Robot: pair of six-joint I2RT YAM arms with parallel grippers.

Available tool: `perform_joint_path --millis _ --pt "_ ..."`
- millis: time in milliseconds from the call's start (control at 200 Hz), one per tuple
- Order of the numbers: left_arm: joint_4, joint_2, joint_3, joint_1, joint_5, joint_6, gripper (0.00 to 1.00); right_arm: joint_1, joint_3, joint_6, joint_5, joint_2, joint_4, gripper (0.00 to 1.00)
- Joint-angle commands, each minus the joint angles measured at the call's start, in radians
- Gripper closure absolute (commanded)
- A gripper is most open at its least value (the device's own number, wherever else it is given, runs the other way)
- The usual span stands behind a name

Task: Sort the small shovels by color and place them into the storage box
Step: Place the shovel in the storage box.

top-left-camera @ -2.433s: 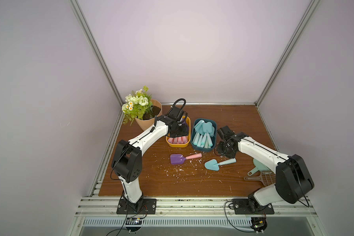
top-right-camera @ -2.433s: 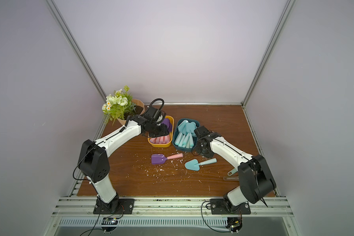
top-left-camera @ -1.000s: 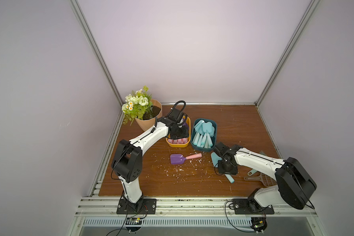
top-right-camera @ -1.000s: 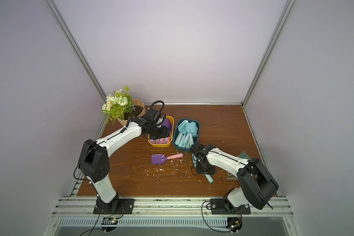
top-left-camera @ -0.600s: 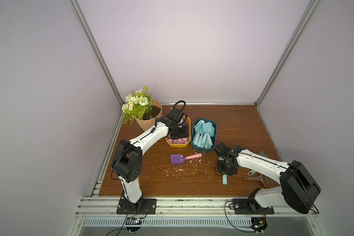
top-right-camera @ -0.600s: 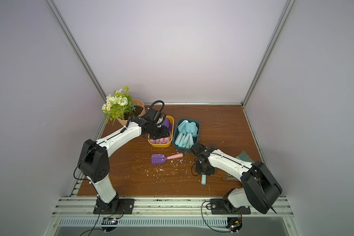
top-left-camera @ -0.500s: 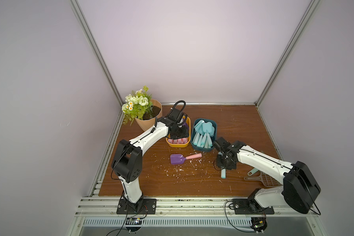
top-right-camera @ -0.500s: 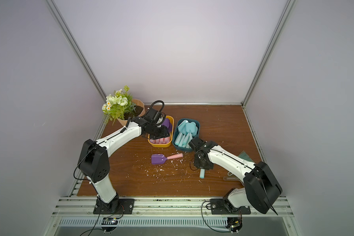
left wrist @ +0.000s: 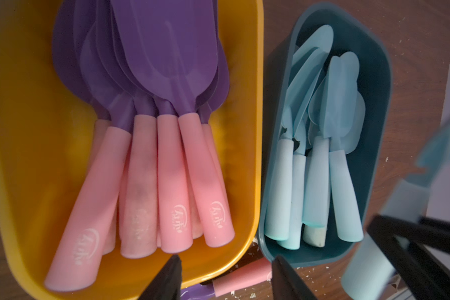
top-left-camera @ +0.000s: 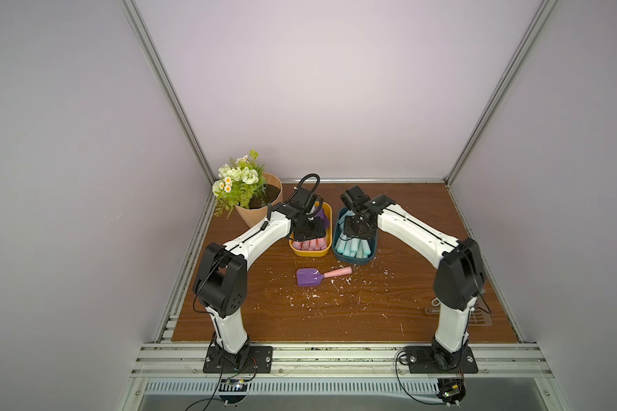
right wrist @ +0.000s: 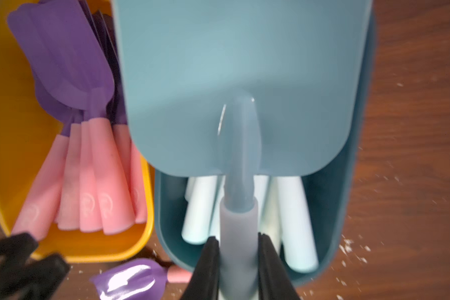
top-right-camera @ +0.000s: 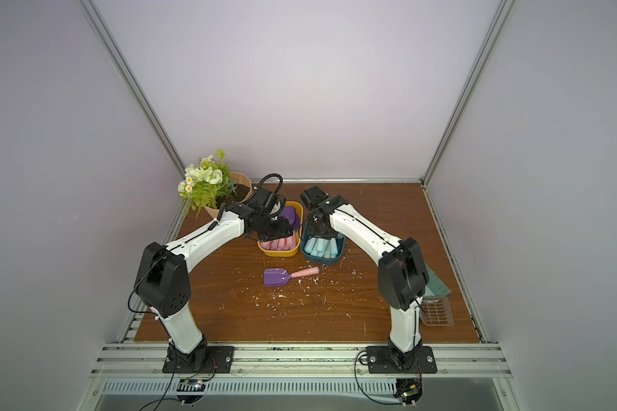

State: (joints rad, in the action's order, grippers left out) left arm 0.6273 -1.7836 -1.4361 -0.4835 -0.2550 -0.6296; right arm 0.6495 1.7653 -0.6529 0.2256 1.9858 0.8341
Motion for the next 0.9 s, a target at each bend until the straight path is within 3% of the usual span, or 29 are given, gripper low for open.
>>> perform_joint_path --millis 0,320,520,640,756,891 --pt "0.015 0.049 0.027 0.020 0.027 0.021 0.42 -0.007 0.108 0.048 -0.077 0.070 0.026 0.92" --pt "0.028 0.076 0.057 0.023 0.045 0.035 0.42 -0.045 0.133 0.013 -0.075 0.141 0.036 0.87" --pt "0.026 0.094 0.089 0.023 0.055 0.010 0.42 -0.045 0.077 0.008 -0.040 0.081 0.049 0.64" --pt "0.025 0.109 0.122 0.024 0.051 -0.021 0.41 -0.044 0.079 0.028 0.000 0.015 0.064 0.57" --pt "0.017 0.138 0.180 0.023 0.043 -0.057 0.40 -0.018 0.056 0.068 0.035 -0.062 0.076 0.58" --pt "0.001 0.201 0.269 0.012 0.053 -0.107 0.40 0.056 -0.028 0.115 0.003 -0.127 0.055 0.68"
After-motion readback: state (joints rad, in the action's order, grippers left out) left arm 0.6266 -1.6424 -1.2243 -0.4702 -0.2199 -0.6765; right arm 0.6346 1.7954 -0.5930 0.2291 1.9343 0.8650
